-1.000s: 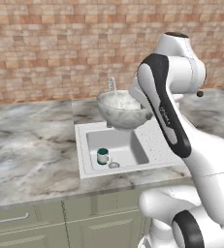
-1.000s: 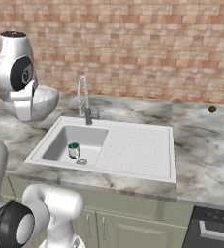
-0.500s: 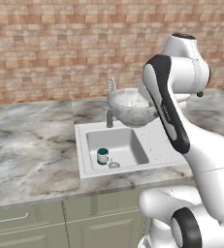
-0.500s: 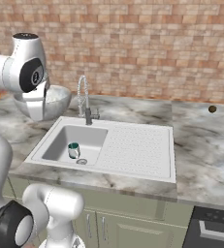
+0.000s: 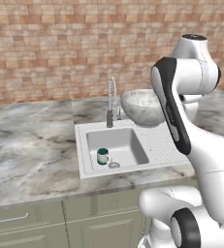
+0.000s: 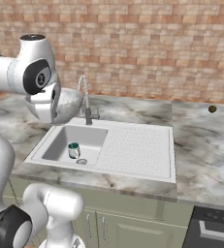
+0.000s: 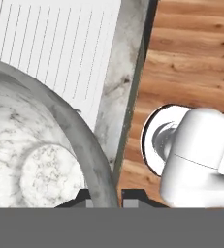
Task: Pick the mug and place it in the sink. Pick the bowl and place it in the open cabinet and then close the cabinet.
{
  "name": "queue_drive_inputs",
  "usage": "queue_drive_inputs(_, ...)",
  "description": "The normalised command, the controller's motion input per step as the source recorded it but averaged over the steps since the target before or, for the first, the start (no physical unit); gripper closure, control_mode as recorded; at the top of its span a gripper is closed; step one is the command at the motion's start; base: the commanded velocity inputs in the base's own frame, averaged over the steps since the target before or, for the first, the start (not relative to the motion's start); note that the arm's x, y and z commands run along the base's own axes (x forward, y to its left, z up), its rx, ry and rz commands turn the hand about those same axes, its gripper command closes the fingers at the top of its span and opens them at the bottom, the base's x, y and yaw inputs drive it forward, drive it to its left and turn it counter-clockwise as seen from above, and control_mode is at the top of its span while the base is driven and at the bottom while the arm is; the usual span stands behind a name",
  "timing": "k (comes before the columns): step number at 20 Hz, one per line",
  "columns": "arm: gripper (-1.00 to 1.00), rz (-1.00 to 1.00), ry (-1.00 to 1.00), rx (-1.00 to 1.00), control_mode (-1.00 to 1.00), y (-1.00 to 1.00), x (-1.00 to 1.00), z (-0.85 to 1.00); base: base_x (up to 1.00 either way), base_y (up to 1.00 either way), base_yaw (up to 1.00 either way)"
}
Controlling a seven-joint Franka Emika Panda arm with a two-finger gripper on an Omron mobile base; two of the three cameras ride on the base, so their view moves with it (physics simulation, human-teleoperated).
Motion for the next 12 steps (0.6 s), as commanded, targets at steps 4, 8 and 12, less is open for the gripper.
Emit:
queue_drive_inputs(4, 1.0, -0.19, 0.01, -0.04, -1.0, -0.34, 0.0, -0.18, 0.0, 0.0, 0.0)
queue_drive_inputs(8, 1.0, -0.21, 0.0, -0.03, -1.0, -0.29, 0.0, -0.43, 0.0, 0.0, 0.0)
queue_drive_inputs(12, 1.0, -0.2, 0.0, -0.01, -1.0, -0.31, -0.01, -0.33, 0.0, 0.0, 0.0)
